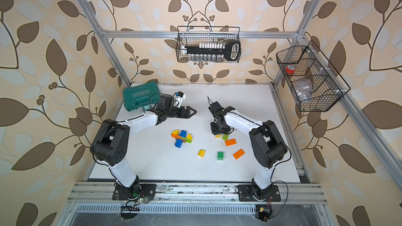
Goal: Assemble a fork with lego
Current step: Place the lego brick at the center of the board, then pick up the lego brick from the center of the board.
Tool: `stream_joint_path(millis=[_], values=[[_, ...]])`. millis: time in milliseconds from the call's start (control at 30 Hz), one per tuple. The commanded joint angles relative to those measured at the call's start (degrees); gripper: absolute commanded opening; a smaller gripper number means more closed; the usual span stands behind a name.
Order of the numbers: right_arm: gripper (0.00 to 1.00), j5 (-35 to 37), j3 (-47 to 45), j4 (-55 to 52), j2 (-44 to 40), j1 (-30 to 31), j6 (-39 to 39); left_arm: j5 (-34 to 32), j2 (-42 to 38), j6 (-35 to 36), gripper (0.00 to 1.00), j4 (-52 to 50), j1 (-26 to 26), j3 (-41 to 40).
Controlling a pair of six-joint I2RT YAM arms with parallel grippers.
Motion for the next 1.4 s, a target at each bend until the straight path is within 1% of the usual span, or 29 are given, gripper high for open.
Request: stream_joint_path(millis=[0,167,267,400,500,600,733,967,1067,1233,1367], values=[[0.47,1.72,1.85,0.64,1.22,0.14,0.74,-2.78,-4.17,-2.11,0.91,3.14,0.23,-2.56],[0.64,-0.80,0.61,2.71,-1.84,0.15,0.74,-3.80,-5.58,-4.12,0.91,4.05,0.23,-4.17],[0.68,0.79,-0.42,1.82,-5.14,-0.18,0.14,-4.05,-6.22,-4.54,0.91,2.76,0.22,-4.13],[0.69,-0.02,-4.71,2.35,-9.61,-4.08,0.48,-5.71,-7.78,-7.14,0.90,2.21,0.02,-5.38],[0.69,-0.56,-8.15,3.23,-12.19,-7.32,0.90,-8.67,-9.75,-9.87,0.90,1.04,-0.62,-6.85],[0.69,-0.48,-10.57,3.79,-12.57,-8.81,1.36,-10.33,-11.83,-11.84,0.90,1.08,-1.75,-8.91],[0.69,-1.40,-13.83,7.08,-11.68,-9.58,2.89,-10.76,-13.83,-12.39,0.90,0.88,-3.09,-10.59],[0.69,-2.90,-14.44,10.14,-7.92,-9.15,5.13,-9.87,-14.35,-11.90,0.90,0.39,-3.35,-11.22],[0.68,-2.33,-13.72,10.31,-6.18,-8.21,5.06,-9.26,-13.92,-11.62,0.90,0.66,-3.32,-11.03],[0.61,-0.70,-12.14,9.11,-2.98,-6.89,3.79,-8.24,-13.68,-11.03,0.90,0.85,-3.29,-10.76],[0.56,2.75,-11.01,6.86,-1.76,-4.65,2.11,-8.46,-13.94,-10.34,0.90,0.83,-3.28,-10.82]])
